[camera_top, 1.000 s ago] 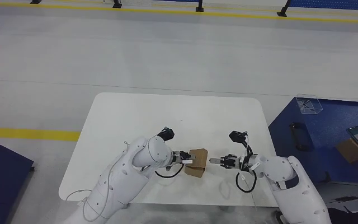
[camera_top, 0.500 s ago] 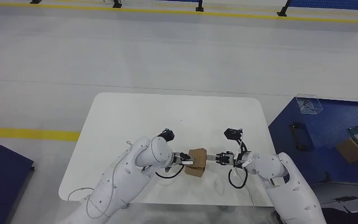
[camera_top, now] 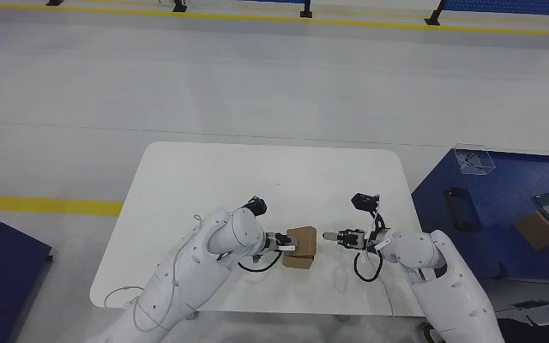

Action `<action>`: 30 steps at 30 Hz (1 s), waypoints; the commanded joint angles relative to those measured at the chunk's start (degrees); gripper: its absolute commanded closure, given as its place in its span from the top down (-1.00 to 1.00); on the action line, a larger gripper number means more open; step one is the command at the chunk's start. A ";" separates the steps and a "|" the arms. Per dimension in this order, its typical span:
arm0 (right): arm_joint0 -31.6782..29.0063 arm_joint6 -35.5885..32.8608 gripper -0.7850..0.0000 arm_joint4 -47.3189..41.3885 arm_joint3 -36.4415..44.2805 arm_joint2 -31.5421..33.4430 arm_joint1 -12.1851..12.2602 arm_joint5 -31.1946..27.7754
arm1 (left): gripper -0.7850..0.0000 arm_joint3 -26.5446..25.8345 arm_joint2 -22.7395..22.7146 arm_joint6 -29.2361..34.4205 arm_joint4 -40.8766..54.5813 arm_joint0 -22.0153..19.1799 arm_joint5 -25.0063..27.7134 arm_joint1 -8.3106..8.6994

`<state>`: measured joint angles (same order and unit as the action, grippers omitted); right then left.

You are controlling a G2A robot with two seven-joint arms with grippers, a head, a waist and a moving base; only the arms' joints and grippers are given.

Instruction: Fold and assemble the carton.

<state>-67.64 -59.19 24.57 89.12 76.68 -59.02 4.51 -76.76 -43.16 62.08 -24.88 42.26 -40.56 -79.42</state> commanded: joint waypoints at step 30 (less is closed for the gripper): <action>3.14 3.45 1.00 4.11 -0.98 -9.38 -1.21 1.87 | 1.00 1.93 1.11 -0.19 1.36 -0.27 1.04 -0.63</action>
<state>-64.68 -55.78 28.60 88.38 67.55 -60.18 6.30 -74.98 -42.07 61.92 -23.65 41.98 -39.61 -80.02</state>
